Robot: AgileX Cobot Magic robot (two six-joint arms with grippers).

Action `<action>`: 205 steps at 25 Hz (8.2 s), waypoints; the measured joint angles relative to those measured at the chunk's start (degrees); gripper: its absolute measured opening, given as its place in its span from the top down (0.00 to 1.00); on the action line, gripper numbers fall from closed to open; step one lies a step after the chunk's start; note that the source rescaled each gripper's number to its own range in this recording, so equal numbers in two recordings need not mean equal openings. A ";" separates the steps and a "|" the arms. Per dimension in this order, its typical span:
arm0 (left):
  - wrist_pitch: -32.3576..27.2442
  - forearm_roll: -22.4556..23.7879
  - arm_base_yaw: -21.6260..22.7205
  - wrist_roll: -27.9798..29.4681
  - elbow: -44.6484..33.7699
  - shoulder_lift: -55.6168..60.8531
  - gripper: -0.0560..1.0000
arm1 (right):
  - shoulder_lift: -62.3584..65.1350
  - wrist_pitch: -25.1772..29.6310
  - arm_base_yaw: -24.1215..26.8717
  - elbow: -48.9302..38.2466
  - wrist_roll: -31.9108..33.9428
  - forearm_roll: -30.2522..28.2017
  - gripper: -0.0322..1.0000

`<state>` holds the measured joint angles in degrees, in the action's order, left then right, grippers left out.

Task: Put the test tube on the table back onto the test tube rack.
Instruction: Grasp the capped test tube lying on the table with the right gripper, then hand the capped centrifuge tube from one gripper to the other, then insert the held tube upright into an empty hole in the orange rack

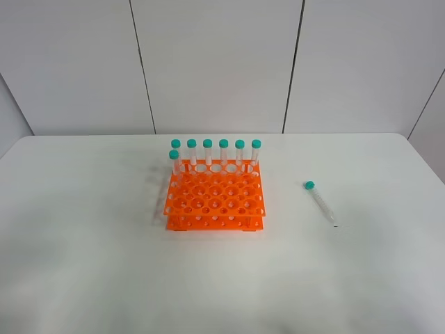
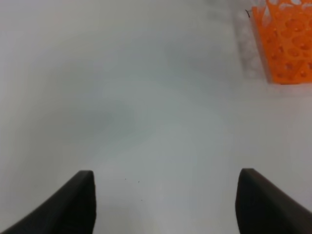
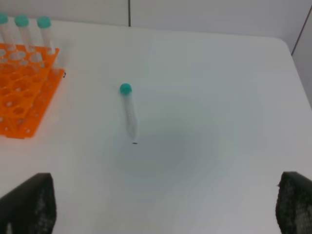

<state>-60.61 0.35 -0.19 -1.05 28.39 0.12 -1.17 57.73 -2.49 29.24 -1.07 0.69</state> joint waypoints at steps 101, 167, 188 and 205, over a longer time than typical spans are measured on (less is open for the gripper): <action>0.00 0.00 0.00 0.00 0.00 0.00 0.07 | -77.72 -10.67 -6.33 29.14 -24.04 18.69 0.94; 31.77 -99.24 -21.62 -73.95 18.34 -85.40 0.27 | -94.45 -13.03 -23.97 34.90 -62.33 58.51 0.94; 32.58 -99.24 -21.62 -72.85 18.34 -85.45 0.95 | -94.40 -14.00 -23.97 34.91 -61.92 57.13 0.66; 32.20 -99.19 -21.62 -72.85 18.34 -85.45 0.95 | -86.12 -5.37 -21.85 45.82 -20.35 12.65 0.00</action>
<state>-28.41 -98.84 -21.81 -73.90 46.73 -85.32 -87.29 52.36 -24.33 75.06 -21.42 13.34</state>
